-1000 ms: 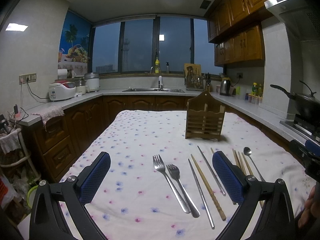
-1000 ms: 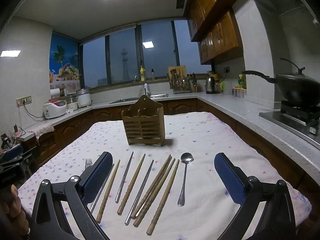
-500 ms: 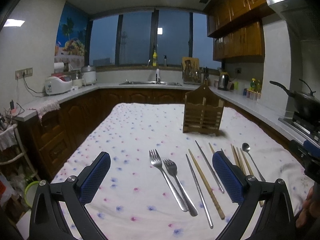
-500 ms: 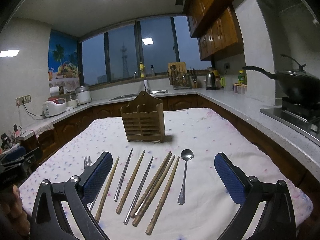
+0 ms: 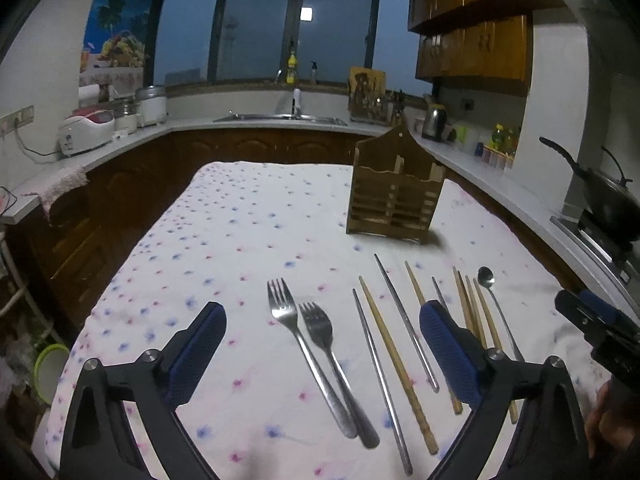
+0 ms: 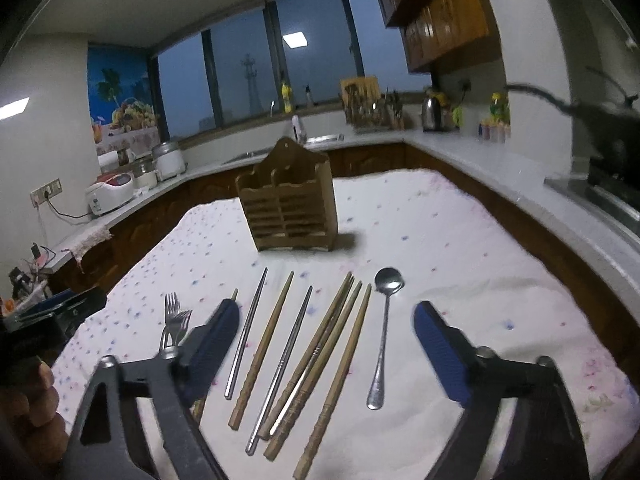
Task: Organize utensils
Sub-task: 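Lower left tool onto a silver chopstick while right tool lowers onto a wooden chopstick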
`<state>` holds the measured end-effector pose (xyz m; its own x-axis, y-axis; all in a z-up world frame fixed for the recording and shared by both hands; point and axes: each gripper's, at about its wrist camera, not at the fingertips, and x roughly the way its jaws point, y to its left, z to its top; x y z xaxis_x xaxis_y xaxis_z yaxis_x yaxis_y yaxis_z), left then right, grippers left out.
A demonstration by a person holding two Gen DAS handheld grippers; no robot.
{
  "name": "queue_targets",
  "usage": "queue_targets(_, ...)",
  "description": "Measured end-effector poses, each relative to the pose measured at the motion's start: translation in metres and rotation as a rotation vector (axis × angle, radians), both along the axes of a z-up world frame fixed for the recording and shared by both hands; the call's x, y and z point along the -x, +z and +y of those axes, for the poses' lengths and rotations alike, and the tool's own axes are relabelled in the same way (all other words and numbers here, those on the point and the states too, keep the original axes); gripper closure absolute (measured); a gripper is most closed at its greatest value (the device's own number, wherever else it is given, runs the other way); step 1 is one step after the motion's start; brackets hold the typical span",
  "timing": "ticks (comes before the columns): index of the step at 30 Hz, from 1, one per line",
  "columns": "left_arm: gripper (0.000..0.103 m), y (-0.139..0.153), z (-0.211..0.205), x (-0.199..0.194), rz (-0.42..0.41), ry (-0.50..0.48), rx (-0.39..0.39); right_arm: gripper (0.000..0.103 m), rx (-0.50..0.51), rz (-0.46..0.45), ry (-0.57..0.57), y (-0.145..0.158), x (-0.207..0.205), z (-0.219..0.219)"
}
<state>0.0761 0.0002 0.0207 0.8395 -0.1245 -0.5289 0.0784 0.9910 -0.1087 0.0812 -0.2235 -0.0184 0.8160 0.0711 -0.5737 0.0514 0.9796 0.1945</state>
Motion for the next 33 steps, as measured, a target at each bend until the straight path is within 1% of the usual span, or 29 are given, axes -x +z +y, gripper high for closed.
queue_targets(1, 0.013, 0.001, 0.0, -0.009, 0.019, -0.013, 0.006, 0.034, -0.021, 0.027, 0.001, -0.004, -0.007, -0.003)
queue_targets(3, 0.02, -0.001, -0.001, -0.019, 0.043, -0.023, 0.015, 0.053, -0.056, 0.089, 0.002, -0.013, -0.022, -0.009)
queue_targets(4, 0.025, -0.001, -0.001, -0.028, 0.064, -0.031, 0.023, 0.057, -0.067, 0.125, -0.002, -0.018, -0.03, -0.012)
queue_targets(5, 0.03, -0.002, -0.001, -0.035, 0.081, -0.037, 0.027, 0.065, -0.073, 0.147, -0.002, -0.022, -0.036, -0.015)
queue_targets(6, 0.031, -0.002, -0.003, -0.046, 0.106, -0.049, 0.031, 0.071, -0.087, 0.178, -0.001, -0.028, -0.043, -0.017)
queue_targets(8, 0.036, -0.003, -0.004, -0.062, 0.142, -0.067, 0.041, 0.075, -0.102, 0.223, 0.0, -0.036, -0.055, -0.02)
queue_targets(9, 0.037, -0.004, -0.006, -0.071, 0.161, -0.077, 0.043, 0.077, -0.104, 0.245, -0.004, -0.04, -0.061, -0.022)
queue_targets(13, 0.049, -0.01, -0.02, -0.109, 0.237, -0.124, 0.031, 0.081, -0.112, 0.305, -0.009, -0.049, -0.076, -0.029)
queue_targets(16, 0.056, -0.019, -0.036, -0.144, 0.298, -0.163, 0.016, 0.084, -0.105, 0.344, -0.011, -0.055, -0.088, -0.032)
queue_targets(17, 0.061, -0.023, -0.041, -0.153, 0.307, -0.169, 0.01, 0.086, -0.102, 0.354, -0.013, -0.058, -0.092, -0.032)
queue_targets(19, 0.064, -0.029, -0.052, -0.175, 0.35, -0.198, 0.006, 0.086, -0.107, 0.385, -0.016, -0.064, -0.099, -0.035)
queue_targets(24, 0.067, -0.046, -0.073, -0.223, 0.427, -0.234, -0.017, 0.087, -0.111, 0.434, -0.015, -0.076, -0.113, -0.037)
queue_targets(27, 0.07, -0.057, -0.08, -0.249, 0.459, -0.232, -0.018, 0.087, -0.113, 0.457, -0.014, -0.082, -0.121, -0.039)
queue_targets(31, 0.077, -0.071, -0.087, -0.271, 0.505, -0.23, -0.022, 0.087, -0.109, 0.463, -0.015, -0.083, -0.129, -0.041)
queue_targets(33, 0.078, -0.078, -0.091, -0.281, 0.523, -0.231, -0.026, 0.089, -0.102, 0.467, -0.015, -0.083, -0.132, -0.042)
